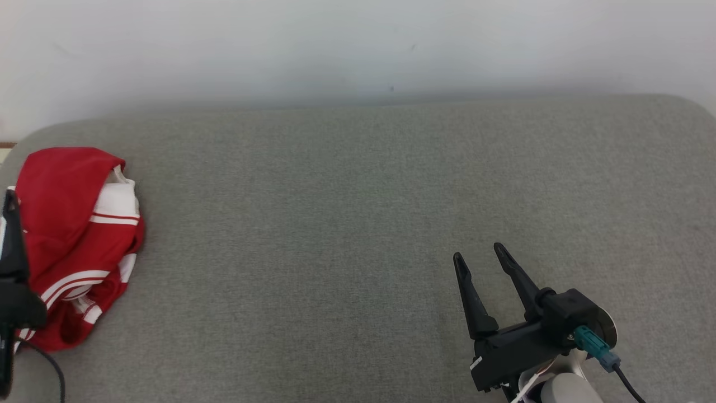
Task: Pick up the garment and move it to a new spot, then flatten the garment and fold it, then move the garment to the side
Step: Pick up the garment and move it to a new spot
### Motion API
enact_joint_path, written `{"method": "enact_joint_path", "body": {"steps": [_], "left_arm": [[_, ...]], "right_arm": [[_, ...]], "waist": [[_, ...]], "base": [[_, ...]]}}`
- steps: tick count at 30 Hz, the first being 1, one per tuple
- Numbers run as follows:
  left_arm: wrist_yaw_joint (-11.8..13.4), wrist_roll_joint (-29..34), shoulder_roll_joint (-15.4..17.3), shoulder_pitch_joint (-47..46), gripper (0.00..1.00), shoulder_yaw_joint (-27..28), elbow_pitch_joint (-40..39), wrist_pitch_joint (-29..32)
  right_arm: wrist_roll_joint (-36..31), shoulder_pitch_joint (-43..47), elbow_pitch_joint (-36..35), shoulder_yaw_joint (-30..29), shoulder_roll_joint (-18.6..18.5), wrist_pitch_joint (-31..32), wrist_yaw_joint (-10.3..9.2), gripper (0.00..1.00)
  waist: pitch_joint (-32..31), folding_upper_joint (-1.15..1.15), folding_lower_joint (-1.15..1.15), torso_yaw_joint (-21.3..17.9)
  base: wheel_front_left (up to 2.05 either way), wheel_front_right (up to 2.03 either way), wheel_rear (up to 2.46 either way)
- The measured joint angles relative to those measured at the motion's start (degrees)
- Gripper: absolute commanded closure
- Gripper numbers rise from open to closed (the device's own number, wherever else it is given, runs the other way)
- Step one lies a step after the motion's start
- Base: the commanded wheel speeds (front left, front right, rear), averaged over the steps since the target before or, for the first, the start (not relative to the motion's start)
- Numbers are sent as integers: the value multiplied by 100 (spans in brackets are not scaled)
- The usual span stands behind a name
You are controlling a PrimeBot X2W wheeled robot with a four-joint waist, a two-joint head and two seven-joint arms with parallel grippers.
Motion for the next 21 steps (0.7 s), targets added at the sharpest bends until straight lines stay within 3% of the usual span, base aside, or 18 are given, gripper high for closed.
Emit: {"method": "enact_joint_path", "body": {"steps": [21], "left_arm": [[-234,-193,355,-879,0,-43,1838,236]], "right_arm": [[-91,-225,24,-53,46,-91,-1,0]], "waist": [[752,0,0,-657]], "base": [[0,0,0]]}}
